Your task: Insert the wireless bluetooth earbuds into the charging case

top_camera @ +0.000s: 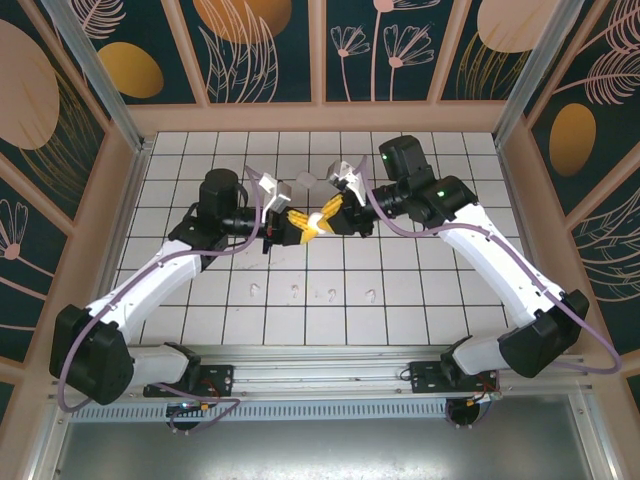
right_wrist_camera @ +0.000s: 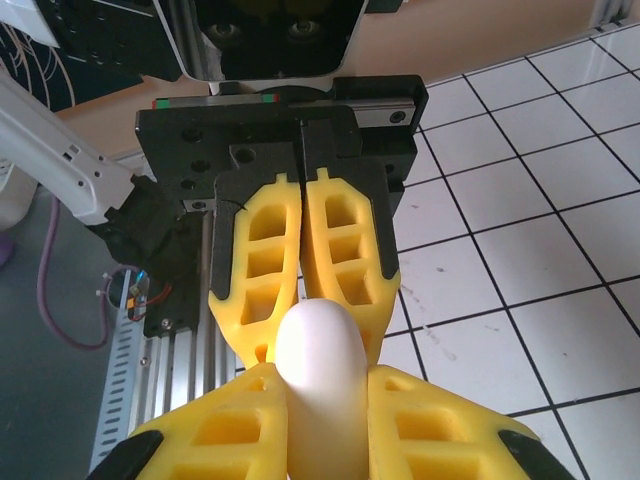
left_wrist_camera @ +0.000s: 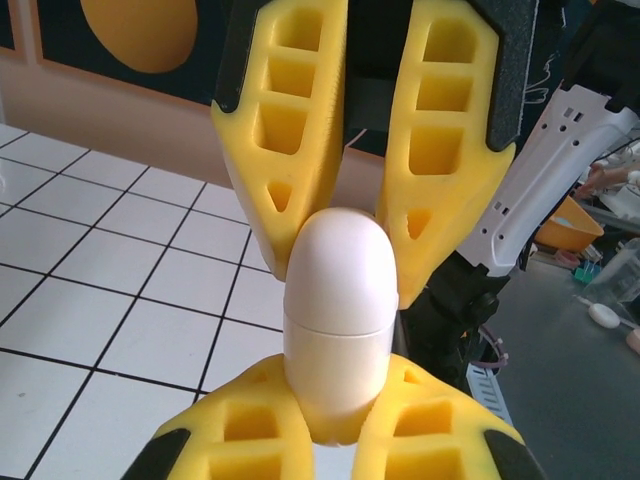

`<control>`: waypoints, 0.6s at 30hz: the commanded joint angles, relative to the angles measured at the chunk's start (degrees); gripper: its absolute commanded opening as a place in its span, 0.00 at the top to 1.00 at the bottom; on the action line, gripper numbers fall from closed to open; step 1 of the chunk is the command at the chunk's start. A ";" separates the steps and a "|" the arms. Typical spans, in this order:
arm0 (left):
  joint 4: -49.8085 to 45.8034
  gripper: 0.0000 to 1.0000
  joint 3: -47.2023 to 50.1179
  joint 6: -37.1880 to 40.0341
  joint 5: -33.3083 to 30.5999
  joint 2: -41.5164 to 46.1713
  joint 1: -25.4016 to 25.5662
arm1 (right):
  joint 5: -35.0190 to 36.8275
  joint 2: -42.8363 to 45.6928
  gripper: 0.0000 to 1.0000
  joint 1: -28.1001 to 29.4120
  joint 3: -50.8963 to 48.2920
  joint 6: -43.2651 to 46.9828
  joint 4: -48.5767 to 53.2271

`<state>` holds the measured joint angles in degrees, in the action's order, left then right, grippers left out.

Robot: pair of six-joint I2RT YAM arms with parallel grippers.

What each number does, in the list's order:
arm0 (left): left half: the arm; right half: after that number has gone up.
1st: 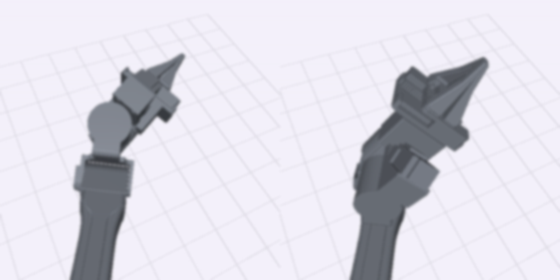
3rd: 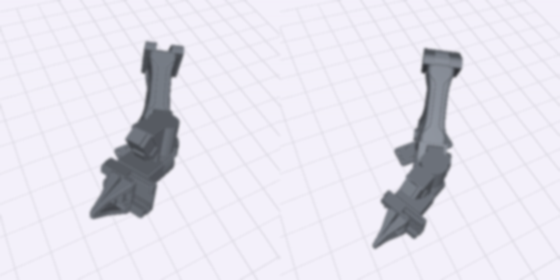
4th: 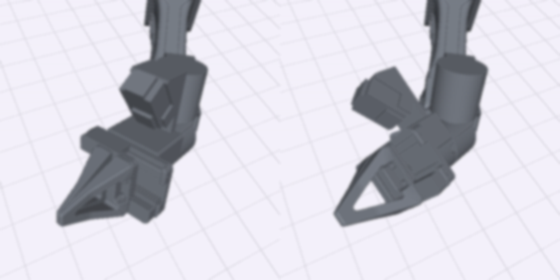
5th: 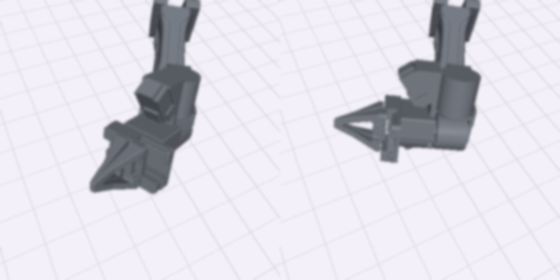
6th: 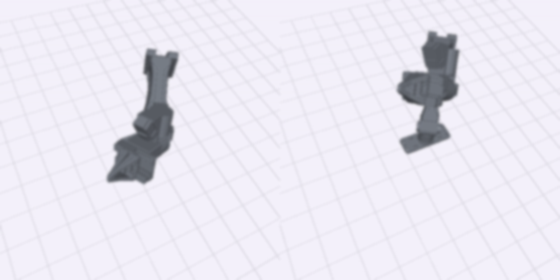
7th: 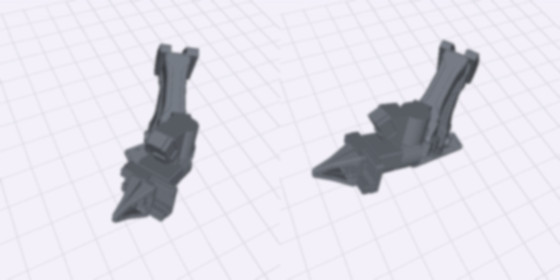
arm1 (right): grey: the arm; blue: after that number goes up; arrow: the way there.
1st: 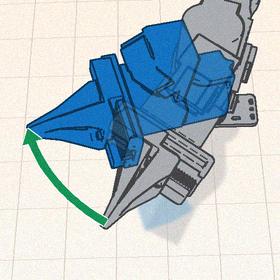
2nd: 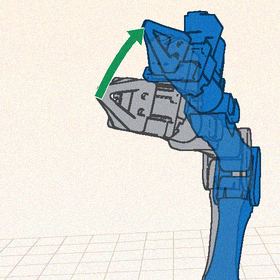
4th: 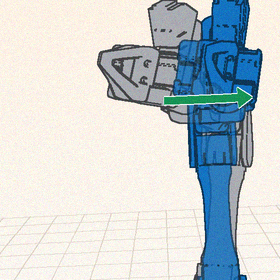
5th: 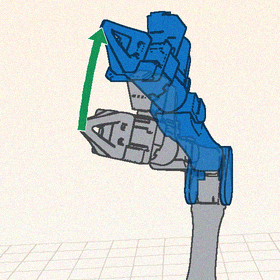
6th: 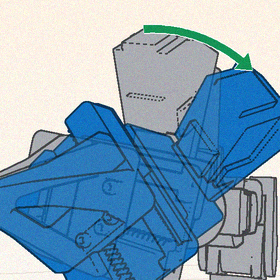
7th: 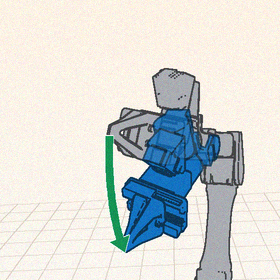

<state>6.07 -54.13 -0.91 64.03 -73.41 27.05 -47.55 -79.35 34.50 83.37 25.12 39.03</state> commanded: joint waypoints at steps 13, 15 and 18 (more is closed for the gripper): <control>4.65 0.86 1.77 -2.78 0.97 1.95 0.47 | -1.85 -0.14 0.91 2.15 2.45 0.52 0.77; 5.17 0.79 2.05 -3.05 0.72 2.02 0.46 | -2.01 -0.36 0.91 2.15 2.88 1.10 1.41; 6.71 0.67 2.75 -3.99 0.72 2.13 0.54 | -2.05 -1.22 0.92 2.12 3.87 2.27 2.91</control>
<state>9.72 -52.47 -4.05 64.29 -71.92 27.27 -47.64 -79.79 35.73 84.93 25.34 40.32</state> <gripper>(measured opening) 0.320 0.186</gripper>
